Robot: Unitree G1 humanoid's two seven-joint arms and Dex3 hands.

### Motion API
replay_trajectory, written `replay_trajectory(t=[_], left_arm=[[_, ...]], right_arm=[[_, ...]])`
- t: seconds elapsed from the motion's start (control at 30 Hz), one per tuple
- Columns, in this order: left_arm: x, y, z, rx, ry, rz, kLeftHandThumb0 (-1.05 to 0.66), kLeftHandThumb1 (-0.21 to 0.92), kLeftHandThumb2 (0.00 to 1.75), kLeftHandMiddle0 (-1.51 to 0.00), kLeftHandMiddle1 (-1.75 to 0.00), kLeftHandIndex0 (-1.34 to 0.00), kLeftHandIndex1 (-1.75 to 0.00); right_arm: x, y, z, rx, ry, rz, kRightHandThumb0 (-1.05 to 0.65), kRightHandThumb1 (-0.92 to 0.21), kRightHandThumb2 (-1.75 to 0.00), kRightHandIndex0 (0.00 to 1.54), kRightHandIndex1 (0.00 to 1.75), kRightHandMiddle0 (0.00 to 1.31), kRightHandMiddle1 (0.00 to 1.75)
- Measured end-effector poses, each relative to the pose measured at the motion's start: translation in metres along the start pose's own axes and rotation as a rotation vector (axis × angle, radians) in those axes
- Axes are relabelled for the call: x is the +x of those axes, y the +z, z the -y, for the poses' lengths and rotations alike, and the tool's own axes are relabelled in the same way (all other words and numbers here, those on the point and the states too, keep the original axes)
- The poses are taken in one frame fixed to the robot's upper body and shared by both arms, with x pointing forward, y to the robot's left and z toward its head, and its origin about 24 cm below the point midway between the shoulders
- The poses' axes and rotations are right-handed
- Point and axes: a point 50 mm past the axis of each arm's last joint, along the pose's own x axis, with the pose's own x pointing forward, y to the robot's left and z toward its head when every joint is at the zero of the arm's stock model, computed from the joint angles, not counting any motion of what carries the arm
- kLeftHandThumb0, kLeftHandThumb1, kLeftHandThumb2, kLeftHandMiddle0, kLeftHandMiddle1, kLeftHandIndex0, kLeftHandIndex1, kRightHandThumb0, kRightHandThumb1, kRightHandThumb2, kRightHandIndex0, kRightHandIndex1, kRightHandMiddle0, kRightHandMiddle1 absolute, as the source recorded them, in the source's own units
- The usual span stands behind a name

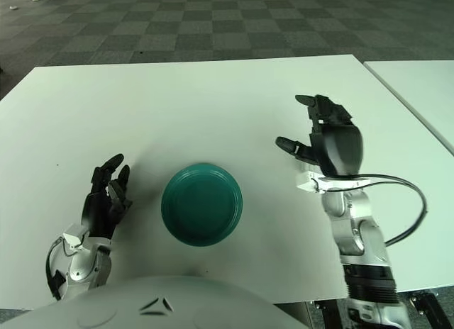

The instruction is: Put the charger into the plate.

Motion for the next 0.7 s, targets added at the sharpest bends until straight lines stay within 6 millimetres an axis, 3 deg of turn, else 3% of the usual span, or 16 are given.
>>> replay_trajectory(t=[0.33,0.7], left_arm=[[-0.001,0.0,-0.004,-0.009,-0.035,-0.003,-0.92,0.92,1.02,-0.33,0.0,0.0,-0.9],[-0.003,0.001,-0.009,-0.068,-0.04,-0.008,-0.95,0.92,1.02,-0.3,0.0,0.0,-0.86]], right_arm=[[-0.005,-0.006,0.003,-0.011,0.199,-0.12,-0.86,-0.92,-0.41,0.44,0.03,0.0,0.96],[-0.016,-0.034,-0.005,0.013,0.35,-0.208,-0.91,-0.92,-0.42,0.41,0.01,0.0,0.78]])
